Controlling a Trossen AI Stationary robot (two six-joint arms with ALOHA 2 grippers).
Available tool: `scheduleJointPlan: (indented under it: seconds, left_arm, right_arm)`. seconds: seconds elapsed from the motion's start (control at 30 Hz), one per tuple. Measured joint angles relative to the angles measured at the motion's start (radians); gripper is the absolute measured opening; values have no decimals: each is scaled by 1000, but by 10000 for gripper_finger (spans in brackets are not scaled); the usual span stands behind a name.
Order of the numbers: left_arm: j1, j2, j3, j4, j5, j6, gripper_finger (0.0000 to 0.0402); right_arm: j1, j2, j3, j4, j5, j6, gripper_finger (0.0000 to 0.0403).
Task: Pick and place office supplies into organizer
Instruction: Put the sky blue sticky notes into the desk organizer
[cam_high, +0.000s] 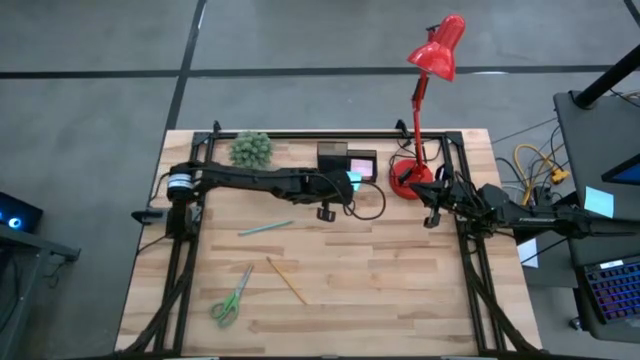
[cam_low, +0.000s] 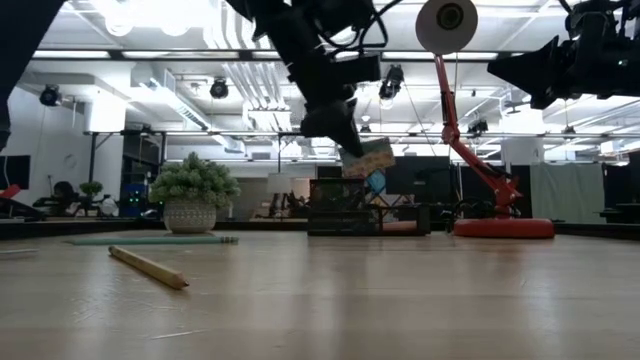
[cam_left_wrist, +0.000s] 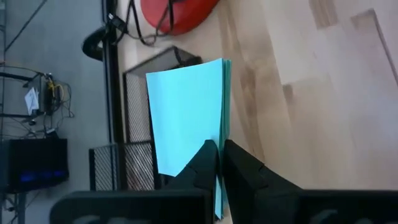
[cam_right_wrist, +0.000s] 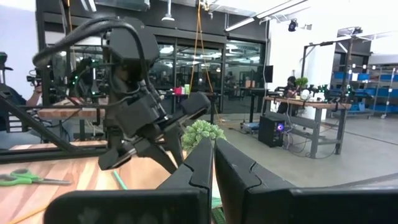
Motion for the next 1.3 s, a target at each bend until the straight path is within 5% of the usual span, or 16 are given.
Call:
scheduleJointPlan:
  seconds: [0.77,1.3]
  left_arm:
    - [9,162,217,-52,-78,48,0]
    - [30,162,226,-19,-81,48,0]
  right_arm:
    - [0,-1,0,12,1,-26,8]
    - [0,-1,0,14,1,-26,8]
